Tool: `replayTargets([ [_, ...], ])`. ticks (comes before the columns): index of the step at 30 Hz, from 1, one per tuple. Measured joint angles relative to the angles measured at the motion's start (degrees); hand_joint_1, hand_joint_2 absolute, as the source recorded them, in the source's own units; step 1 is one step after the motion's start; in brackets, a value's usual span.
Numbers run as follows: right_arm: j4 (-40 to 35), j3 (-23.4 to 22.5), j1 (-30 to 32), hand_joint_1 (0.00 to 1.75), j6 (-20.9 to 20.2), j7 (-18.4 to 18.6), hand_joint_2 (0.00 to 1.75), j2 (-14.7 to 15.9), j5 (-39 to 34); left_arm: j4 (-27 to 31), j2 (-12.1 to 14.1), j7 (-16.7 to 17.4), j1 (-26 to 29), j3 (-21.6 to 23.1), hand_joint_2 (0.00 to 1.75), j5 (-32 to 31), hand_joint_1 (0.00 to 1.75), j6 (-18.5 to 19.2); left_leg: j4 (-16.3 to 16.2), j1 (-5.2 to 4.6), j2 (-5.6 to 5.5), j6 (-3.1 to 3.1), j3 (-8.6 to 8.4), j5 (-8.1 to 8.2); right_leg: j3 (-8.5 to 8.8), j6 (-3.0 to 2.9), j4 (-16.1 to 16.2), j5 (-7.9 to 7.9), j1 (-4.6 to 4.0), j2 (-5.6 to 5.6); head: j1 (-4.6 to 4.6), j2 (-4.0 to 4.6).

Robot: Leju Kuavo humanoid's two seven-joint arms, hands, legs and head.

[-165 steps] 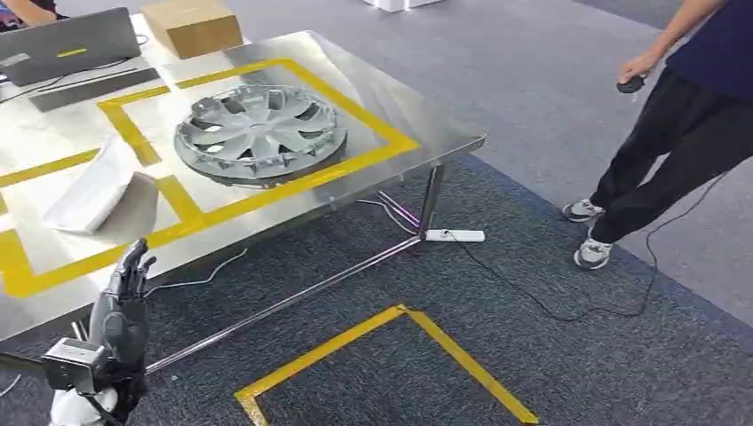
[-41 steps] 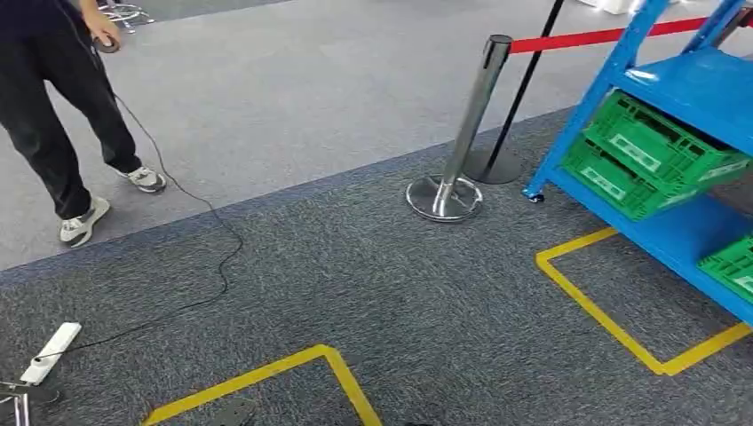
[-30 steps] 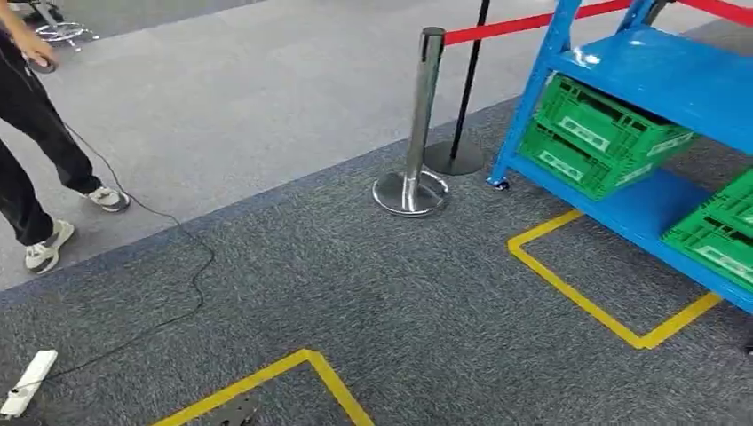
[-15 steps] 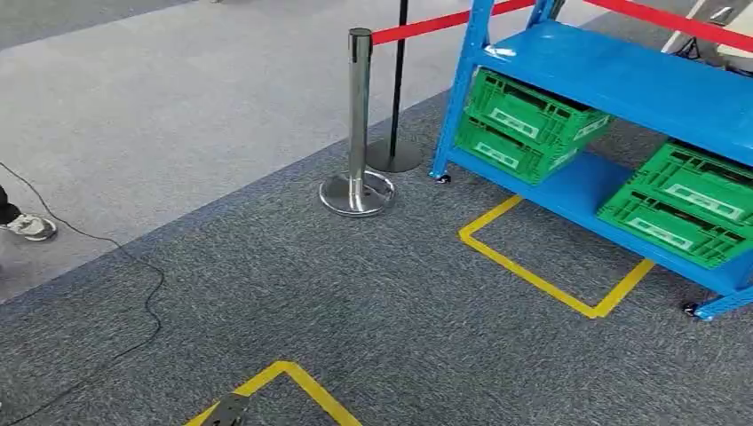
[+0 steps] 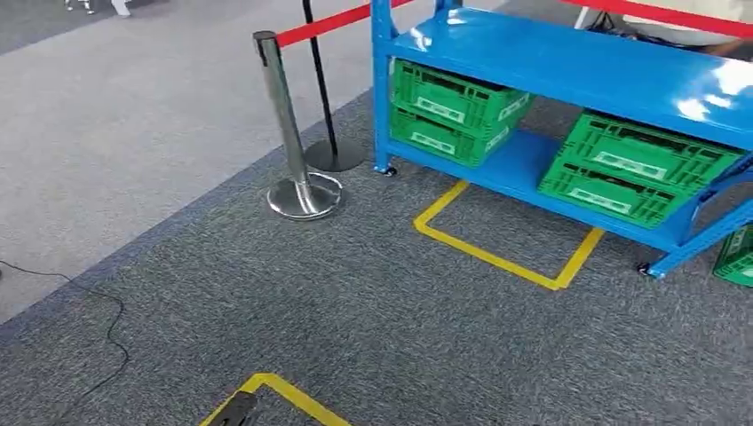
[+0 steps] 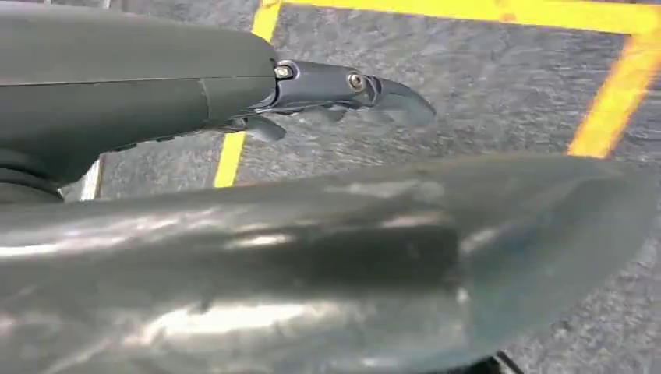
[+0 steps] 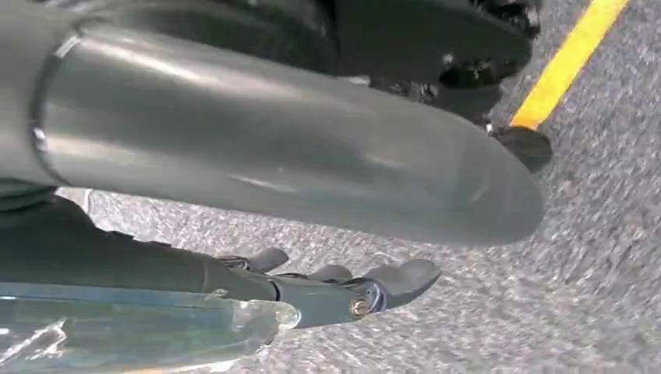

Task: Take the parts from the cabinet and place them on the table.

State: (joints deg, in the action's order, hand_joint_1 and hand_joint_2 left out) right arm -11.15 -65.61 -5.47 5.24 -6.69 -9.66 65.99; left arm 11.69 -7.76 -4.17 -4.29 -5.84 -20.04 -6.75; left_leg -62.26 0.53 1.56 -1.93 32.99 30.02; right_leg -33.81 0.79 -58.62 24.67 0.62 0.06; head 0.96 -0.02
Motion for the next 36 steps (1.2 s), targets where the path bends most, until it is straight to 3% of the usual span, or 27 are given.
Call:
replayTargets([
  [2,0.0,0.0,-0.2,0.0,0.09,0.02,0.0,0.0,-0.02,-0.04,0.0,0.31,0.4,0.0,0.0,-0.06,0.0,0.04,-8.73,0.04,-0.91,-0.2,4.32,3.8,-0.05,-0.2,0.0,0.07,0.01,1.39,-0.04,0.0],
  [3,0.0,0.0,-0.17,0.0,0.09,0.0,0.0,0.0,-0.02,-0.04,0.0,0.42,0.69,0.0,0.0,-0.2,0.0,0.04,-11.69,0.04,-1.08,-0.22,6.01,4.4,-0.04,-0.21,0.0,0.07,0.0,2.12,-0.04,0.0],
  [4,0.0,0.0,-0.09,0.0,0.13,0.02,0.0,0.0,-0.02,-0.07,0.0,0.44,0.92,0.0,0.0,-0.2,0.0,0.04,-12.22,0.04,-1.14,-0.17,6.58,3.7,0.0,-0.2,-0.01,0.06,0.02,2.92,-0.04,0.0],
  [6,0.0,0.0,0.08,0.0,0.13,0.02,0.0,0.0,-0.02,-0.07,0.0,0.46,0.93,0.0,0.0,-0.26,0.0,0.07,-6.43,0.15,-1.54,-0.07,4.32,-1.07,0.08,-0.01,-0.03,-0.01,0.14,4.49,-0.02,0.0],
  [7,0.0,0.0,0.04,0.0,0.13,0.02,0.0,0.0,0.0,-0.04,0.0,0.46,0.9,0.0,0.0,-0.37,0.0,0.07,-1.5,0.32,-2.55,-0.09,2.02,-3.7,0.11,0.18,-0.03,-0.08,0.27,5.26,-0.02,0.0],
  [8,0.0,0.0,-0.02,0.0,0.13,0.02,0.0,0.0,0.02,-0.07,0.0,0.5,0.93,0.0,0.0,-0.46,0.0,0.11,2.32,0.7,-5.02,-0.21,0.2,-5.0,0.0,0.54,-0.03,-0.12,0.3,5.88,-0.09,0.0],
  [9,0.0,0.0,-0.2,0.0,0.15,0.09,0.0,0.02,0.09,-0.11,-0.09,0.57,0.96,0.0,0.0,-0.63,0.0,0.2,4.9,0.93,-6.24,-0.09,-0.8,-4.42,-0.45,1.01,-0.73,0.06,-0.13,6.62,-0.22,0.0],
  [12,0.0,0.0,0.28,0.0,0.2,0.33,0.0,0.07,0.24,-0.11,-0.13,0.61,0.93,0.0,0.0,-1.05,0.0,0.31,4.41,0.41,-4.75,0.93,-0.54,-4.33,-1.42,2.12,0.29,-0.51,0.39,8.1,-0.15,0.0],
  [13,0.0,0.0,0.49,0.0,0.2,0.41,0.0,0.22,0.37,-0.11,-0.24,0.61,0.9,0.0,0.0,-1.07,0.0,0.29,4.75,0.73,-3.96,1.52,-0.64,-4.62,-1.34,2.43,0.1,-0.37,0.43,7.99,-0.24,0.0],
  [14,0.0,0.0,0.69,0.0,0.2,0.46,0.0,0.22,0.44,-0.11,-0.24,0.61,0.8,0.0,0.0,-1.11,0.0,0.31,4.81,0.65,-3.5,1.9,-0.65,-4.62,-1.66,2.38,-1.06,0.38,0.27,4.7,-0.02,0.0],
  [15,0.0,0.0,0.56,0.0,0.2,0.55,0.0,0.22,0.5,-0.11,-0.28,0.61,0.85,0.0,0.0,-1.14,0.0,0.31,4.81,0.54,-2.93,2.37,-0.68,-4.52,-3.02,2.5,-3.79,2.4,0.21,2.26,0.5,0.0],
  [16,0.0,0.02,0.28,0.0,0.18,0.55,0.0,0.22,0.57,-0.11,-0.26,0.61,1.06,0.0,0.0,-1.16,0.0,0.31,4.8,0.37,-2.03,2.52,-0.7,-4.47,-5.24,2.65,-8.4,5.02,0.22,1.14,0.61,0.0],
  [17,0.0,0.02,0.04,0.0,0.18,0.55,0.0,0.22,0.59,-0.11,-0.24,0.61,1.27,0.0,0.0,-1.16,0.0,0.31,4.79,0.21,-1.04,2.63,-0.7,-4.39,-7.8,2.78,-13.68,7.44,0.22,0.67,0.55,0.0],
  [18,0.0,0.02,0.04,0.0,0.15,0.55,0.0,0.22,0.59,-0.11,-0.22,0.61,1.37,0.0,0.0,-1.16,0.0,0.31,4.77,0.07,-0.19,2.72,-0.7,-4.33,-9.43,2.9,-17.23,8.67,0.23,0.45,0.57,0.0],
  [19,0.0,0.02,0.18,0.0,0.15,0.55,0.0,0.22,0.59,-0.11,-0.22,0.61,1.36,0.0,0.0,-1.18,0.0,0.28,4.76,-0.01,0.51,2.77,-0.77,-4.27,-9.85,2.97,-18.3,8.45,0.24,0.37,0.55,0.0],
  [20,0.0,0.02,0.34,0.0,0.15,0.61,0.0,0.24,0.57,-0.11,-0.22,0.61,1.31,0.0,0.0,-1.29,0.0,-0.05,4.75,-0.05,1.05,2.72,-0.89,-4.18,-8.87,2.94,-16.73,7.06,0.2,0.34,0.57,0.0],
  [22,0.0,0.02,0.48,0.0,0.18,0.61,0.0,0.28,0.41,-0.11,-0.33,0.7,1.29,0.0,0.0,-1.64,0.0,-1.12,4.75,-0.04,2.29,2.39,-1.43,-3.83,-3.26,2.61,-6.69,2.2,0.15,-0.62,0.59,0.0],
  [23,0.0,0.02,0.42,0.0,0.15,0.57,0.0,0.28,0.37,-0.11,-0.31,0.9,1.31,0.0,0.0,-1.66,0.0,-1.05,4.73,-0.18,2.71,2.09,-1.8,-3.6,-0.5,2.4,-2.03,0.67,-0.04,-3.26,0.61,0.0],
  [24,0.0,0.04,0.21,0.0,0.09,0.5,0.0,0.28,0.42,-0.11,-0.28,0.98,1.34,0.0,0.0,-1.73,0.0,-0.81,4.56,-0.67,3.14,1.66,-1.94,-3.28,0.12,2.06,-0.98,1.18,-0.31,-4.83,0.57,0.0],
  [25,0.0,0.04,0.12,0.0,0.0,0.41,0.0,0.28,0.53,-0.11,-0.24,1.01,1.36,0.0,0.0,-1.79,0.0,-0.5,4.56,-0.64,3.55,1.43,-2.04,-3.3,0.21,1.67,-0.89,0.94,-0.31,-3.72,0.31,0.0],
  [28,0.0,0.04,0.2,0.0,-0.04,0.37,0.0,0.31,0.61,-0.11,-0.33,0.98,1.26,0.0,0.0,-2.06,0.0,-0.22,4.84,-0.4,5.09,0.56,-2.35,-3.33,-0.31,0.7,-0.72,0.66,-0.54,-1.97,0.44,0.0],
  [29,0.0,0.04,0.27,0.0,-0.04,0.39,0.0,0.31,0.59,-0.11,-0.33,1.0,1.17,0.0,0.0,-2.08,0.0,-0.11,4.36,-0.06,3.24,0.03,-2.32,-2.72,-0.08,0.25,-0.42,0.35,-0.13,-1.21,0.28,0.0],
  [30,0.0,0.07,0.23,0.0,-0.06,0.5,0.0,0.33,0.63,-0.11,-0.33,0.98,1.11,0.0,0.0,-2.06,0.0,-0.11,2.16,0.0,0.55,-0.19,-1.28,-1.08,-0.1,-0.01,-0.32,0.22,0.02,-0.72,0.04,0.0],
  [31,0.0,0.07,0.09,0.0,-0.09,0.59,0.0,0.31,0.68,-0.11,-0.33,0.98,1.17,0.0,0.0,-2.05,0.0,-0.09,-1.8,0.01,-0.58,-0.31,0.57,1.12,-0.18,-0.22,-0.32,0.16,0.08,-0.11,-0.02,0.0],
  [33,0.0,0.07,0.0,0.0,-0.15,0.72,0.0,0.33,0.68,-0.13,-0.33,1.0,1.39,0.0,0.0,-1.84,0.0,0.02,-10.92,0.01,-1.14,-0.52,5.17,4.65,-0.26,-0.34,-0.32,0.19,0.06,1.06,-0.2,0.0],
  [34,0.0,0.07,0.09,0.0,-0.13,0.63,0.0,0.33,0.68,-0.13,-0.33,0.98,1.47,0.0,0.0,-1.7,0.0,0.09,-12.99,0.0,-1.23,-0.56,6.54,4.64,-0.24,-0.34,-0.33,0.19,0.05,1.66,-0.24,0.0],
  [36,0.0,0.07,0.35,0.0,-0.13,0.11,0.0,0.33,0.57,-0.13,-0.33,1.0,1.44,0.0,0.0,-1.7,0.0,0.13,-9.14,0.06,-1.26,-0.4,5.39,0.7,-0.09,-0.29,-0.33,0.18,0.1,2.49,-0.2,0.0],
])
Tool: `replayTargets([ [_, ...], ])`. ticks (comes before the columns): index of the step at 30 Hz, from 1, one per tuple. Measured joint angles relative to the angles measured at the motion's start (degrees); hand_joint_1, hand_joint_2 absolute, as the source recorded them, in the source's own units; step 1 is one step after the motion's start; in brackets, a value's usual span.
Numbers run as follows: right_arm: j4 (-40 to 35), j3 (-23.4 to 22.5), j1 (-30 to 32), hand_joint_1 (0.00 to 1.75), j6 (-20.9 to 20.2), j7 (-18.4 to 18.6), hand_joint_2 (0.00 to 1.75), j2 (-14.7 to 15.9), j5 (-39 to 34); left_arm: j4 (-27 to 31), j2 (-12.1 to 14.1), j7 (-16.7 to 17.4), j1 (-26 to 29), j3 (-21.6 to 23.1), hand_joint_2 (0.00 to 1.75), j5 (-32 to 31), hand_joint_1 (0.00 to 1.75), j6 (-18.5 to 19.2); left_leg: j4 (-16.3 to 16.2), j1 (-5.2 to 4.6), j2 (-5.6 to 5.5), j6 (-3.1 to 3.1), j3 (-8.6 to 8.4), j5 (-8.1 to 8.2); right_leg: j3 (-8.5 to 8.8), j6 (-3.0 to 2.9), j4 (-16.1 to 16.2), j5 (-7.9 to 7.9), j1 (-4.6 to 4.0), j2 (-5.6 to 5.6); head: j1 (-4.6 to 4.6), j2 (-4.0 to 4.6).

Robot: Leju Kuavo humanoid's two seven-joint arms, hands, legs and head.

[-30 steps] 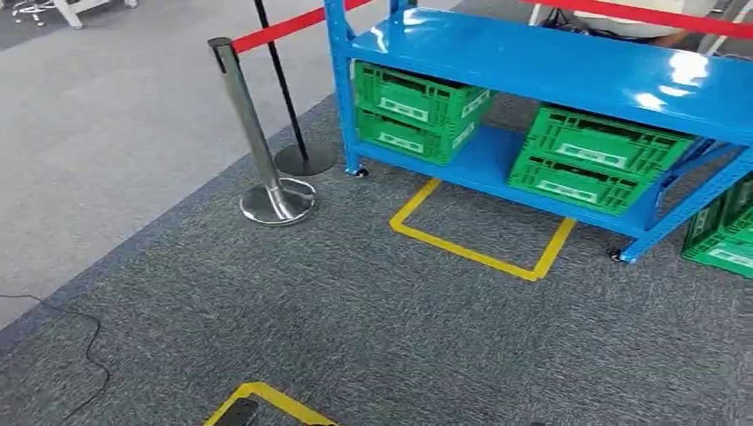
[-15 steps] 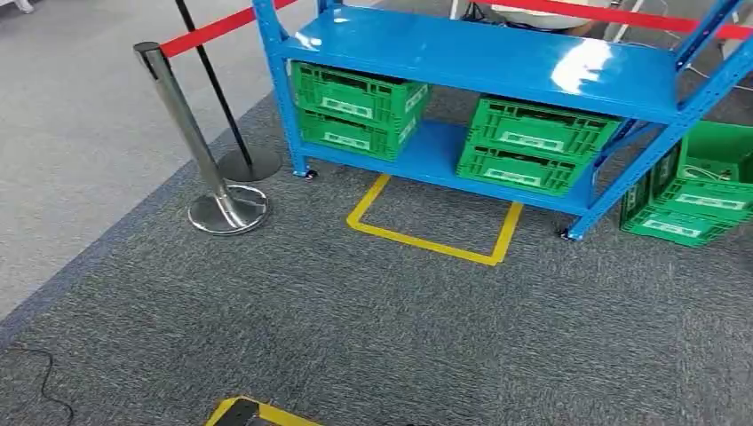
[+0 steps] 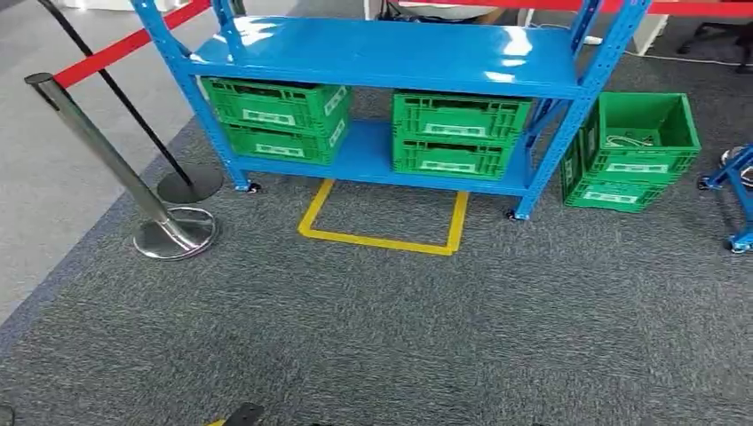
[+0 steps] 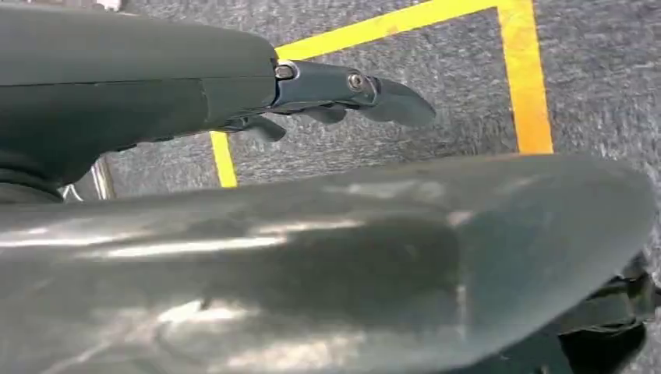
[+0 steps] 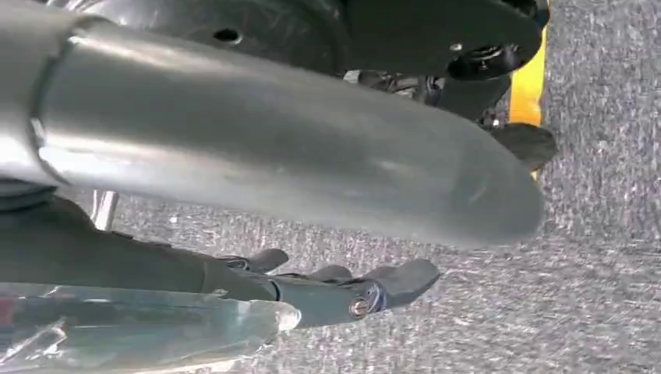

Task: Take the parts from the cabinet and place them on the table.

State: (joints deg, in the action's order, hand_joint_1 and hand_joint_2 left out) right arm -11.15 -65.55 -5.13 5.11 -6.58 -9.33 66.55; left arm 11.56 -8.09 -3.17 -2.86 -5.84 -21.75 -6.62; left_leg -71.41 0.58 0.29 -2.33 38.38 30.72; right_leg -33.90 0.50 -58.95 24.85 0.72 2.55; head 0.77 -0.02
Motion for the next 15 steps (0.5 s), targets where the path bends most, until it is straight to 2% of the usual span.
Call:
replayTargets([
  [2,0.0,0.0,-0.02,0.0,0.02,-0.2,0.0,-0.02,-0.07,0.0,0.02,-0.02,-0.1,0.0,0.0,-0.02,0.0,0.0,9.19,0.11,-0.2,0.1,-4.27,-4.79,0.15,0.33,-0.01,-0.01,0.13,0.57,-0.02,0.0],
  [3,0.0,0.0,-0.06,0.0,0.02,-0.22,0.0,0.0,-0.15,0.0,-0.02,-0.02,-0.16,0.0,0.0,-0.02,0.0,0.0,12.59,0.24,-0.86,0.1,-5.76,-5.39,0.02,0.8,-0.16,0.03,-0.18,0.75,-0.2,0.0],
  [4,0.0,0.0,-0.11,0.0,0.02,-0.24,0.0,0.0,-0.17,0.0,-0.07,0.0,-0.28,0.0,0.0,-0.02,0.0,0.0,13.72,0.33,-1.11,0.51,-6.07,-5.05,-0.34,1.14,-0.52,0.22,-0.4,0.95,-0.35,0.0],
  [5,0.0,0.0,-0.11,0.0,0.04,-0.26,0.0,0.04,-0.17,0.0,-0.13,-0.02,-0.21,0.0,0.0,-0.04,0.0,-0.02,14.04,0.44,-1.09,0.36,-5.98,-5.45,-0.66,0.81,-0.5,0.28,-0.52,0.85,-0.13,0.0],
  [6,0.0,0.0,0.02,0.0,0.04,-0.26,0.0,0.07,-0.17,0.0,-0.07,-0.02,-0.12,-0.02,0.0,-0.07,0.0,-0.09,14.03,0.31,-1.11,0.39,-5.98,-5.33,-0.89,-0.57,-0.28,0.4,-0.5,0.84,-0.27,0.0],
  [7,0.0,0.0,0.12,0.0,0.02,-0.24,0.0,0.07,-0.17,0.0,-0.07,-0.02,-0.04,-0.07,0.0,-0.07,0.0,-0.17,14.03,0.22,-1.11,0.53,-6.0,-5.34,-0.81,-0.73,-0.15,0.43,-0.5,0.82,-0.13,0.0],
  [9,0.0,0.0,0.11,0.0,0.0,-0.22,0.0,0.07,-0.17,0.0,-0.09,0.0,-0.05,-0.09,0.0,-0.09,0.0,-0.2,14.03,0.07,-1.12,1.03,-6.01,-5.38,-0.55,-0.11,0.32,0.09,-0.37,0.72,-0.15,0.0],
  [12,0.0,0.0,0.09,0.0,0.0,-0.24,0.0,0.07,-0.09,0.0,-0.11,-0.02,-0.06,-0.22,0.0,-0.02,0.0,-0.2,14.03,0.0,-1.12,1.29,-5.97,-5.42,-0.1,0.98,0.8,-0.46,-0.27,0.74,-0.2,0.0],
  [14,0.0,0.02,0.13,0.0,-0.02,-0.22,0.0,0.07,0.0,0.0,-0.11,0.0,-0.04,-0.42,0.0,0.0,0.0,-0.15,14.01,-0.08,-1.12,1.46,-5.92,-5.49,0.25,1.42,0.9,-0.65,-0.17,0.74,-0.22,0.0],
  [15,0.0,0.02,0.13,0.0,-0.02,-0.24,0.0,0.07,0.02,0.0,-0.09,-0.02,-0.04,-0.46,0.0,0.0,0.0,-0.15,14.01,-0.1,-1.12,1.47,-5.91,-5.49,0.25,1.47,0.92,-0.68,-0.15,0.74,-0.2,0.0],
])
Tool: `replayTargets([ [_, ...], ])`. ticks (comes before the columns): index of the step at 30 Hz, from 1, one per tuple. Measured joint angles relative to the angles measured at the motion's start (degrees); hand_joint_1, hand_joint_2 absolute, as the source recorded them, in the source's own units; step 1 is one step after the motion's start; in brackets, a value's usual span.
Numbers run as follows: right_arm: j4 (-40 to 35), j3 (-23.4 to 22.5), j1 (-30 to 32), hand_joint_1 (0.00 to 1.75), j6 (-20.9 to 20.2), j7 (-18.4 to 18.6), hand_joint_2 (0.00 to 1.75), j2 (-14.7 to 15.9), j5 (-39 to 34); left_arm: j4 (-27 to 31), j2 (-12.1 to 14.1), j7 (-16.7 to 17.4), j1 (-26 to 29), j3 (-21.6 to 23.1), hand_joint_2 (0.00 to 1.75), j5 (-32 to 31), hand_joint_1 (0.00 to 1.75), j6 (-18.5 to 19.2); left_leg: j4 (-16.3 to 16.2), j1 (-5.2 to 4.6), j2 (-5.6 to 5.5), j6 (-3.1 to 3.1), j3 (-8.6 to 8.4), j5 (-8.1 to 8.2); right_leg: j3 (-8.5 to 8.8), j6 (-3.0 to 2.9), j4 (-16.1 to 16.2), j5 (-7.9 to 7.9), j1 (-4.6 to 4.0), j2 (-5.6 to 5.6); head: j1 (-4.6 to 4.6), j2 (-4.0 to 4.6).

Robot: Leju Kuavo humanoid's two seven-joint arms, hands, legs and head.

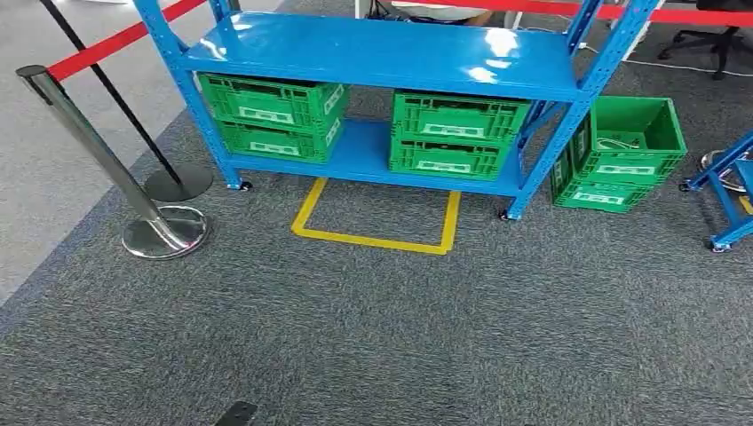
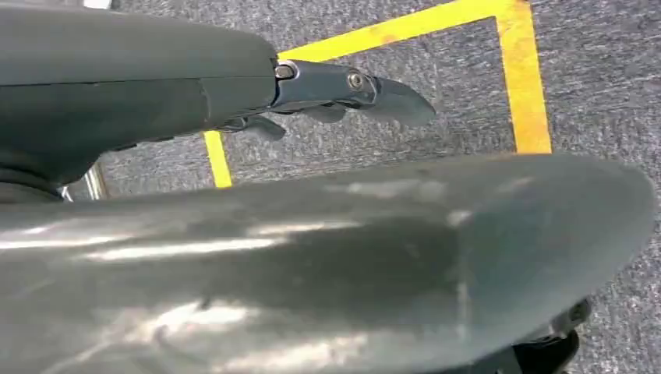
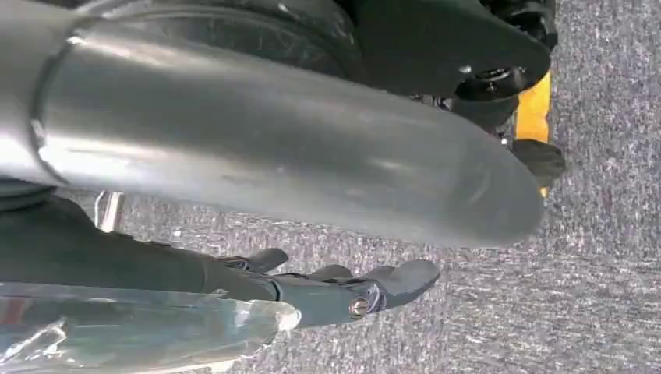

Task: Take the parts from the cabinet and place them on the table.

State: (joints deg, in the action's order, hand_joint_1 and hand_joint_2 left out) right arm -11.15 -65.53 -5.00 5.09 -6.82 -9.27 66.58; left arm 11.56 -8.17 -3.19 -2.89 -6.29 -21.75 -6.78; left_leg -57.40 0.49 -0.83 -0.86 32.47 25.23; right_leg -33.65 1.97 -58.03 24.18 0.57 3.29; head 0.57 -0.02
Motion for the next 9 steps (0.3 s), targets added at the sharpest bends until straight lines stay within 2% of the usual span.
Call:
replayTargets([
  [3,0.0,0.0,0.0,0.0,0.0,0.0,0.0,0.0,0.0,0.0,0.02,0.02,-0.02,-0.04,0.0,0.0,0.0,0.02,0.0,-0.02,0.0,0.03,0.0,0.0,-0.01,0.29,0.02,0.07,0.02,0.0,-0.02,0.0],
  [9,0.0,0.0,-0.01,0.0,0.0,-0.02,0.0,0.0,0.0,0.0,0.02,0.0,-0.01,-0.09,0.0,0.0,0.0,0.07,0.03,0.06,0.0,0.03,0.0,-0.05,-0.13,0.35,-0.05,0.1,-0.05,0.0,-0.04,0.0],
])
